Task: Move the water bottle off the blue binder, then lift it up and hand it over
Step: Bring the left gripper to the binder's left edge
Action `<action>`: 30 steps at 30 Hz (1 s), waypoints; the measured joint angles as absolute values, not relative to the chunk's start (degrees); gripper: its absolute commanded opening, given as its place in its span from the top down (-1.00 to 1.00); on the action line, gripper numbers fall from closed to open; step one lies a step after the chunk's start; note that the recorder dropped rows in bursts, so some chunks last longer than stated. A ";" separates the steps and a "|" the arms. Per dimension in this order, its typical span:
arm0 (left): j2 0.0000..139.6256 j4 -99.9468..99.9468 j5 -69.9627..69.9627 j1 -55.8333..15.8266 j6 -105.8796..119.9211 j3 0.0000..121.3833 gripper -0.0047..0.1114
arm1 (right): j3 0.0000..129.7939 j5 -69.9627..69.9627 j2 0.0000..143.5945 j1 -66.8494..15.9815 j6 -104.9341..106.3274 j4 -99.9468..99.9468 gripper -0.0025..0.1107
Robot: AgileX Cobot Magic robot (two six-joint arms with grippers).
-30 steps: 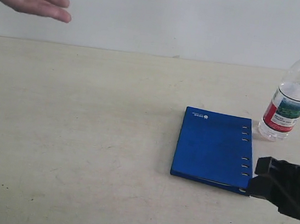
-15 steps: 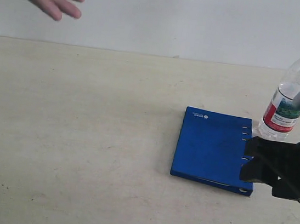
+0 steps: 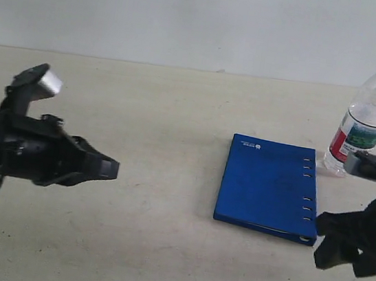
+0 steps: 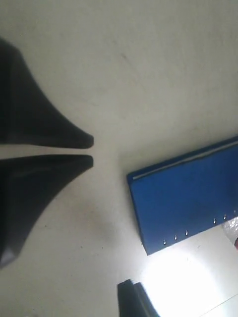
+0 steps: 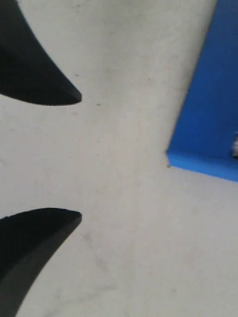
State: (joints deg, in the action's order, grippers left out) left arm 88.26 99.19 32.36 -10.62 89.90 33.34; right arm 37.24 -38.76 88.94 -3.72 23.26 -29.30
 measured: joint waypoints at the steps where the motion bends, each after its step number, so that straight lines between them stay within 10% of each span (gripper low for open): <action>1: 90.89 99.32 32.36 -12.29 90.01 35.42 0.84 | 37.46 -36.45 88.73 -3.50 24.04 -29.41 0.00; 6: 100.82 99.32 33.13 -15.68 90.01 44.32 0.73 | 40.38 -31.36 89.89 -2.45 21.98 -30.00 0.01; 13: 113.21 99.55 37.06 -15.98 79.97 55.48 -0.29 | 48.23 -40.44 96.97 -1.29 29.99 -43.37 0.01; 30: 125.34 99.64 41.74 -15.98 77.41 65.69 -0.26 | 55.93 -40.15 112.50 2.19 43.07 -60.37 0.01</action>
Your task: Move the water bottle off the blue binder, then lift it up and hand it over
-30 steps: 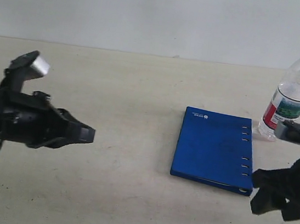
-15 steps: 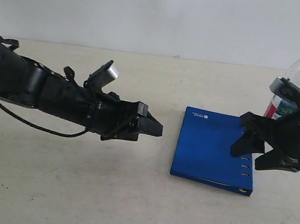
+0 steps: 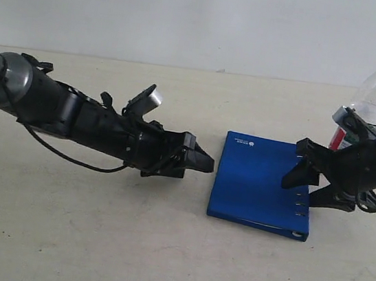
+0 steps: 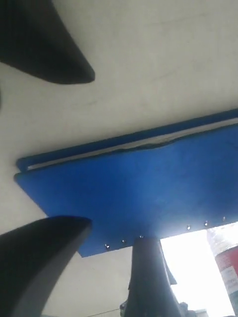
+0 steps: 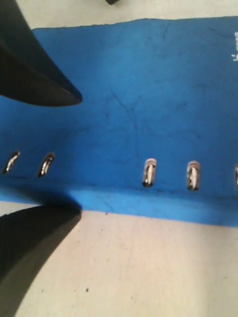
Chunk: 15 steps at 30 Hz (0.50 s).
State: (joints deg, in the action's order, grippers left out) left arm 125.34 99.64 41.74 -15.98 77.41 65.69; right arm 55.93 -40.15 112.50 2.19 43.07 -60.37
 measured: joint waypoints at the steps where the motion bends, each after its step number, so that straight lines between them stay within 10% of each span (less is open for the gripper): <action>1: 126.16 99.64 41.74 -15.98 77.53 66.85 -0.26 | 55.93 -40.27 112.50 2.19 43.34 -60.42 0.01; 15: 134.26 99.69 50.86 -16.61 73.49 77.31 -0.26 | 56.02 -47.05 112.75 2.23 51.22 -63.83 0.01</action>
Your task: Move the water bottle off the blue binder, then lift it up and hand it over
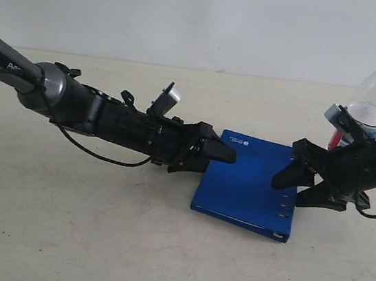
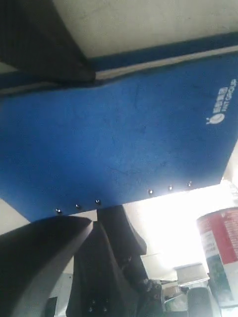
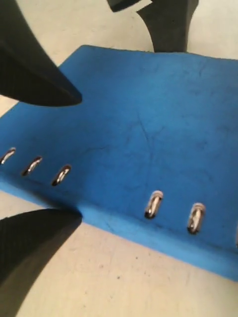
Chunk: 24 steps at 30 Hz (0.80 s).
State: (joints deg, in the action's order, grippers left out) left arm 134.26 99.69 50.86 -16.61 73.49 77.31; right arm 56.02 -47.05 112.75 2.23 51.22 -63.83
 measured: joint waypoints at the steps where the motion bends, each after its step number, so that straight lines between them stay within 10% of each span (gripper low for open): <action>1: 134.49 99.84 51.48 -16.61 73.49 77.31 -0.26 | 56.02 -47.27 112.75 2.23 51.71 -63.83 0.01; 11: 134.54 100.48 67.55 -16.40 76.75 79.31 -0.17 | 56.02 -47.98 112.86 2.45 53.54 -63.48 0.01; 18: 134.54 97.16 67.28 -16.50 74.65 79.31 0.83 | 56.02 -49.92 112.86 2.45 55.74 -63.97 0.01; 24: 134.54 89.07 60.17 -16.20 69.33 79.31 0.83 | 56.02 -50.91 112.86 2.82 58.45 -63.32 0.01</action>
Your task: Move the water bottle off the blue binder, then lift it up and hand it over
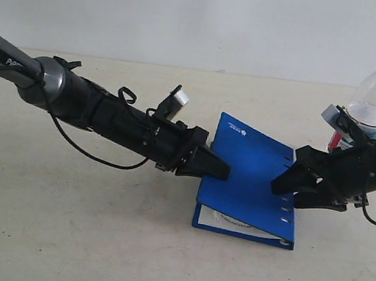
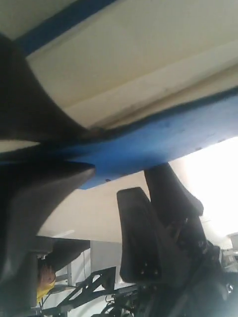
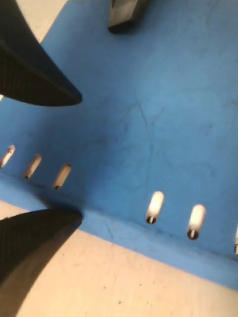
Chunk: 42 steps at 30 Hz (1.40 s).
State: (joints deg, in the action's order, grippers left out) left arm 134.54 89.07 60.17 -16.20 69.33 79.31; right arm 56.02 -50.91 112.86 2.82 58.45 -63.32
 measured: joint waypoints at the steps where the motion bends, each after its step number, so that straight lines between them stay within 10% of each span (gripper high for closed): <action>1: 134.54 88.37 59.92 -16.20 68.67 79.31 0.83 | 56.02 -50.90 112.86 2.82 58.45 -63.32 0.01; 6: 134.54 87.66 59.98 -16.20 67.14 79.56 0.69 | 56.02 -51.14 112.86 2.82 58.45 -63.32 0.01; 15: 134.54 86.35 60.21 -16.41 66.19 79.68 -0.30 | 56.02 -52.23 112.86 2.82 58.45 -64.84 0.01; 19: 134.40 87.59 59.99 -16.74 65.09 79.68 -0.07 | 56.02 -52.23 112.86 2.82 58.62 -64.98 0.01; 24: 134.40 88.38 56.11 -16.74 64.72 79.68 0.80 | 56.02 -52.47 112.86 2.82 58.85 -65.47 0.01; 42: 133.94 85.72 67.97 -10.23 73.46 78.94 0.84 | 56.02 -51.70 112.86 2.23 59.76 -67.45 0.00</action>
State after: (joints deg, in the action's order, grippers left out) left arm 133.94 85.72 67.97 -10.23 73.46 78.94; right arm 56.02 -51.70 112.86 2.23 59.76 -67.45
